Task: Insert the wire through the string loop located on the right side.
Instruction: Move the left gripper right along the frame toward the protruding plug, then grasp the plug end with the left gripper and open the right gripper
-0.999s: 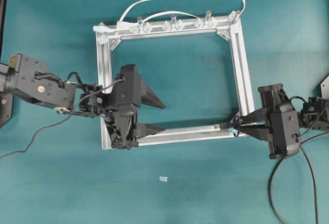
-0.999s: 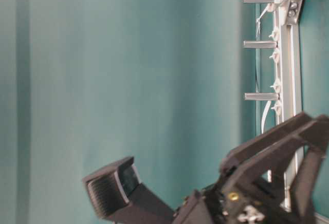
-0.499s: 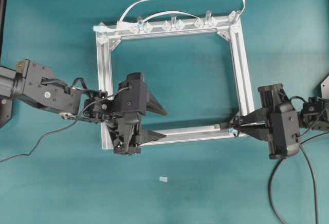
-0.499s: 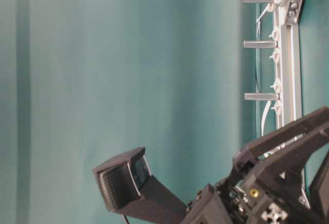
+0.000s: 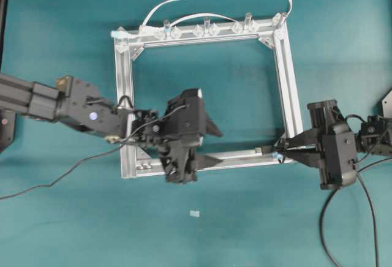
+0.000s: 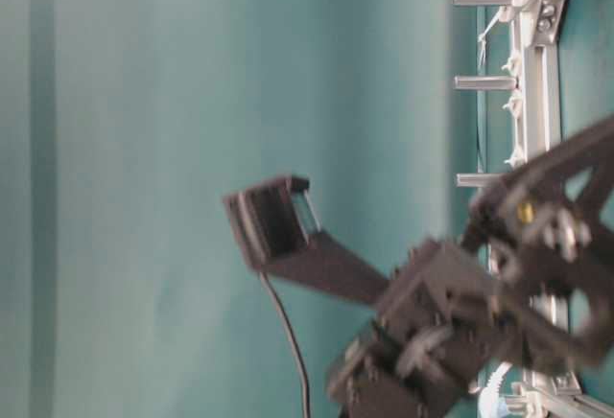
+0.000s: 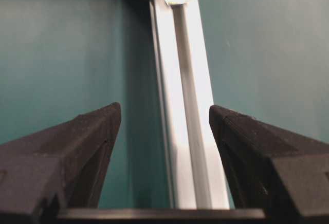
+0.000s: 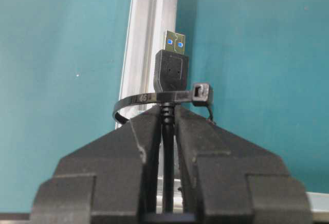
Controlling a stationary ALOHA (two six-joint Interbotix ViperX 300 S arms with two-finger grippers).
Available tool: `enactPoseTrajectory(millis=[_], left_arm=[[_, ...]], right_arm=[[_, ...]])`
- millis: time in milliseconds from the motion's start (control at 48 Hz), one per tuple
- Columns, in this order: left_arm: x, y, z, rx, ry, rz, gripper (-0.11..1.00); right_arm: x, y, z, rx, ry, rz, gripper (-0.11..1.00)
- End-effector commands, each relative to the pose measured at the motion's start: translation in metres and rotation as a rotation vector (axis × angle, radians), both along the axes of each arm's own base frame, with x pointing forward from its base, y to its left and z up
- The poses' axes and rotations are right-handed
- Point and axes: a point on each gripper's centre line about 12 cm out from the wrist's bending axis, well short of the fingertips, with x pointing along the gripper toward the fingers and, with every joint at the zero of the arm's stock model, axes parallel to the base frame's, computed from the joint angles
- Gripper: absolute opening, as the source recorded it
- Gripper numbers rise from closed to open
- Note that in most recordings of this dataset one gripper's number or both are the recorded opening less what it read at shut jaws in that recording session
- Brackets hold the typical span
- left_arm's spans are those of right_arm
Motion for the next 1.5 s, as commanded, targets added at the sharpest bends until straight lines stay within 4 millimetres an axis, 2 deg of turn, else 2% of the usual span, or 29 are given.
enactPoseTrajectory(millis=[0,187,458,624,791,895,1061,1478], left_arm=[[0.018,0.007,0.017,-0.002,-0.060,0.016,0.73],[0.044,0.011,0.019,-0.001,-0.095,0.027,0.73],[0.081,0.005,0.017,-0.004,-0.124,0.019,0.73],[0.091,0.003,0.013,0.000,-0.106,0.015,0.73],[0.091,0.003,0.010,-0.001,-0.082,0.014,0.71],[0.090,0.002,0.011,-0.001,-0.072,0.013,0.62],[0.090,0.003,0.012,-0.007,-0.072,0.017,0.19],[0.090,0.000,0.014,-0.004,-0.077,0.010,0.18]], right_arm=[[0.005,0.002,0.007,0.005,-0.030,-0.001,0.12],[0.005,0.001,0.007,0.003,-0.032,-0.004,0.12],[0.005,0.000,0.007,0.000,-0.037,-0.006,0.12],[0.004,0.000,0.006,0.000,-0.036,-0.006,0.12],[0.004,0.000,0.006,-0.001,-0.034,-0.006,0.12],[0.004,0.000,0.006,-0.001,-0.034,-0.006,0.12],[0.003,0.000,0.006,-0.001,-0.033,-0.006,0.12],[0.002,-0.001,0.004,-0.003,-0.026,-0.006,0.12]])
